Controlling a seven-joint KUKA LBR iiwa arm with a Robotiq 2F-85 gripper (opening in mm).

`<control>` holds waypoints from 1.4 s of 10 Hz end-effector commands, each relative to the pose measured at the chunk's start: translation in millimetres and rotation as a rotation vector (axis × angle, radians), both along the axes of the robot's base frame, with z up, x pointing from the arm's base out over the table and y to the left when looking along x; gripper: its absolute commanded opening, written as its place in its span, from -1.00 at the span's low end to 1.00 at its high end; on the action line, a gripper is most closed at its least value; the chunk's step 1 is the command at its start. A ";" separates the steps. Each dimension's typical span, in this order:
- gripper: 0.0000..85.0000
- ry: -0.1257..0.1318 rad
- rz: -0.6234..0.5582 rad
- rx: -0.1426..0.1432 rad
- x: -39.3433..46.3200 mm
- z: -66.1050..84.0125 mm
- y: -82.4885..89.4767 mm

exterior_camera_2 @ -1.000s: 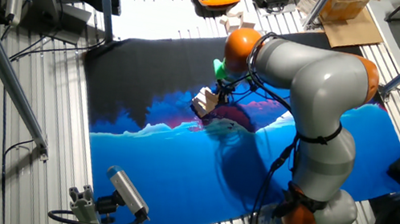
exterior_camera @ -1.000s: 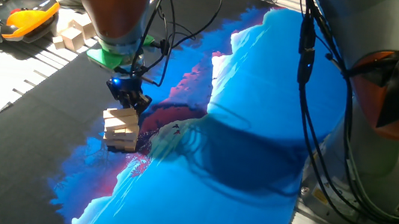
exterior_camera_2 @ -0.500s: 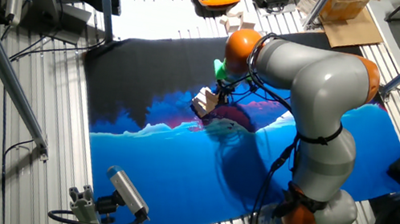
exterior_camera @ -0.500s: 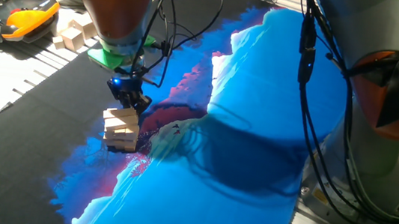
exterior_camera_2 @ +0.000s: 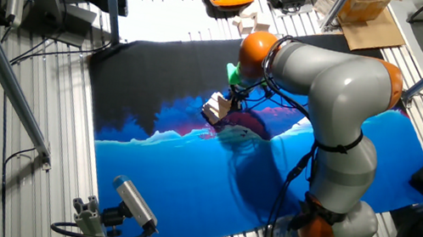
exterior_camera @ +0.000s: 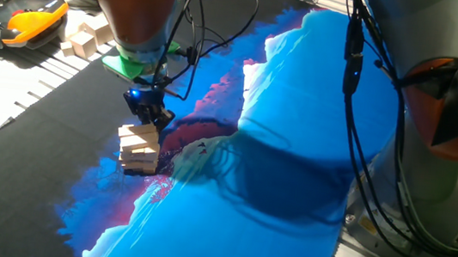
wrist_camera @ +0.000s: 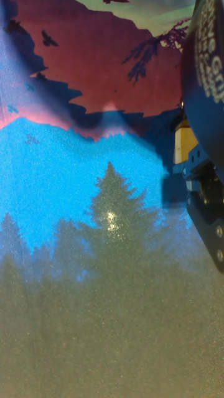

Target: Play Jenga

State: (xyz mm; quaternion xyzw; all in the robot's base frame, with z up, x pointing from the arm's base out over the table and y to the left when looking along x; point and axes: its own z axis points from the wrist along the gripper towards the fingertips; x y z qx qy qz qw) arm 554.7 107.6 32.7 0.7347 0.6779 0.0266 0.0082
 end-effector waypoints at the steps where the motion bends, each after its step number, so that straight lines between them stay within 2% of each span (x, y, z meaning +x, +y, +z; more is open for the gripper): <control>1: -0.60 0.000 0.001 0.000 -0.1 0.0 0.0; 3: -0.60 0.000 0.001 0.000 0.0 -0.1 -0.1; 7: -0.60 0.016 -0.024 -0.018 -0.2 0.3 0.1; 14: -0.60 0.017 -0.074 -0.027 0.3 0.9 -0.4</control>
